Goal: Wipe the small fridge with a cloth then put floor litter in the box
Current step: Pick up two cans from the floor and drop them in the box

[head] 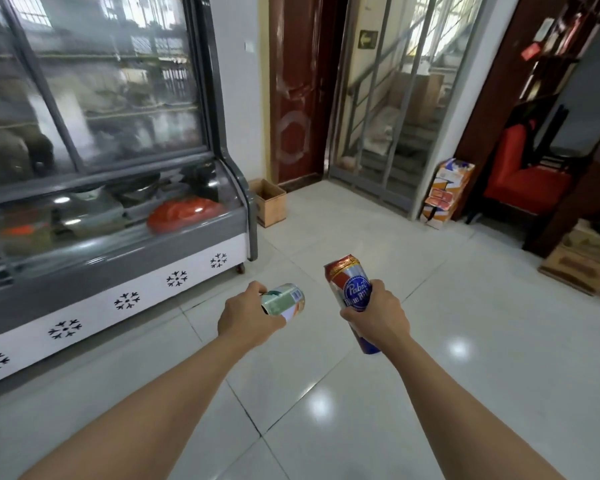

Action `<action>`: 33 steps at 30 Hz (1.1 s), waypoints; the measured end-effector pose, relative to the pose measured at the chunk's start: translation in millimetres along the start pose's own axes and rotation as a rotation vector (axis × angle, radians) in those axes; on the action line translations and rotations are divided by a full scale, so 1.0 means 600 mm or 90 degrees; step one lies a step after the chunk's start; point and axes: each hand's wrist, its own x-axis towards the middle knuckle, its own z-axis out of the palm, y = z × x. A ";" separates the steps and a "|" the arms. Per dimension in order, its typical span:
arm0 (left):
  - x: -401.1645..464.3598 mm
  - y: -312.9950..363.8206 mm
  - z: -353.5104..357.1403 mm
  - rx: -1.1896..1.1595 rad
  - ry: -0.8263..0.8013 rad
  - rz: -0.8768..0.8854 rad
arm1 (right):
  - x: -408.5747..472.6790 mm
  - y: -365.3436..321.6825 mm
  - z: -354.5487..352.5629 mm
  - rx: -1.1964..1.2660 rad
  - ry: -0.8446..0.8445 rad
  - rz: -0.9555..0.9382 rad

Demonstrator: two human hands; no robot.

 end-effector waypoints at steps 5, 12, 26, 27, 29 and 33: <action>0.201 0.046 0.035 -0.008 -0.015 -0.016 | 0.206 -0.006 -0.008 -0.033 -0.005 -0.005; 0.491 0.147 0.074 -0.032 -0.036 -0.015 | 0.499 -0.038 -0.033 -0.038 0.002 0.002; 1.025 0.332 0.166 -0.033 0.022 -0.022 | 1.108 -0.088 -0.023 0.006 -0.024 -0.045; 1.061 0.345 0.170 -0.022 0.031 -0.030 | 1.153 -0.097 -0.024 0.004 -0.033 -0.054; 1.131 0.367 0.174 -0.023 0.042 -0.044 | 1.241 -0.117 -0.023 -0.007 -0.048 -0.071; 1.262 0.393 0.176 -0.005 0.049 -0.056 | 1.398 -0.170 -0.006 -0.027 -0.083 -0.090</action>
